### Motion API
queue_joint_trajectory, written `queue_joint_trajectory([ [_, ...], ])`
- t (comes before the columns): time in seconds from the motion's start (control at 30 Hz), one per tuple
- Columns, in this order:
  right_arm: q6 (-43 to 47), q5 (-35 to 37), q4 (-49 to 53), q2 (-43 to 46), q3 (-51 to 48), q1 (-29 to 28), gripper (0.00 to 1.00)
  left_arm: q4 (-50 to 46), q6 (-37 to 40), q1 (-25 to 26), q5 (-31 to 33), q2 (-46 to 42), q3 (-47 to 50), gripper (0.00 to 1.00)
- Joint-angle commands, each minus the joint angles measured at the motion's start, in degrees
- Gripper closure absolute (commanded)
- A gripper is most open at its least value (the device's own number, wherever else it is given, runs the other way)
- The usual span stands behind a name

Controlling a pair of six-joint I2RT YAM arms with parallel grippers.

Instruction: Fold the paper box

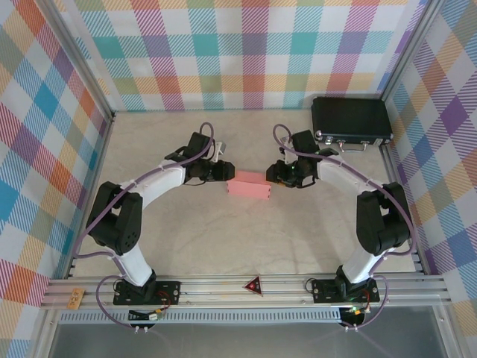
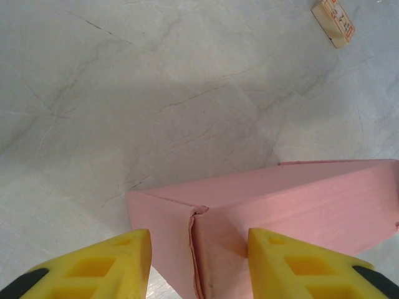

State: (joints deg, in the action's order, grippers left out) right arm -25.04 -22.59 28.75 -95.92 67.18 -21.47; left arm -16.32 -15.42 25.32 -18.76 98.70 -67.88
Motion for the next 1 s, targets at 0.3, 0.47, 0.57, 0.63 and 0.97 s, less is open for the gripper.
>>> queue_joint_trajectory([
  [0.3,2.86,3.30,2.37,-0.59,-2.14,-0.71,0.59,3.04,0.09,-0.44,3.38,-0.74,6.40,0.54],
  [0.47,7.51,6.56,2.18,3.71,0.11,-0.83,0.47,2.41,0.05,-0.46,3.09,-2.29,4.52,0.51],
  [0.57,12.98,7.44,2.85,4.26,3.04,-0.77,0.42,2.21,0.09,-0.45,3.17,-4.64,3.42,0.43],
  [0.63,17.07,7.42,3.67,3.60,5.42,-0.84,0.39,2.08,0.10,-0.45,3.84,-6.52,2.89,0.39],
  [0.97,47.87,-4.71,2.92,0.22,8.74,-1.71,0.34,-2.06,0.58,-1.02,10.99,-16.20,5.21,0.33],
])
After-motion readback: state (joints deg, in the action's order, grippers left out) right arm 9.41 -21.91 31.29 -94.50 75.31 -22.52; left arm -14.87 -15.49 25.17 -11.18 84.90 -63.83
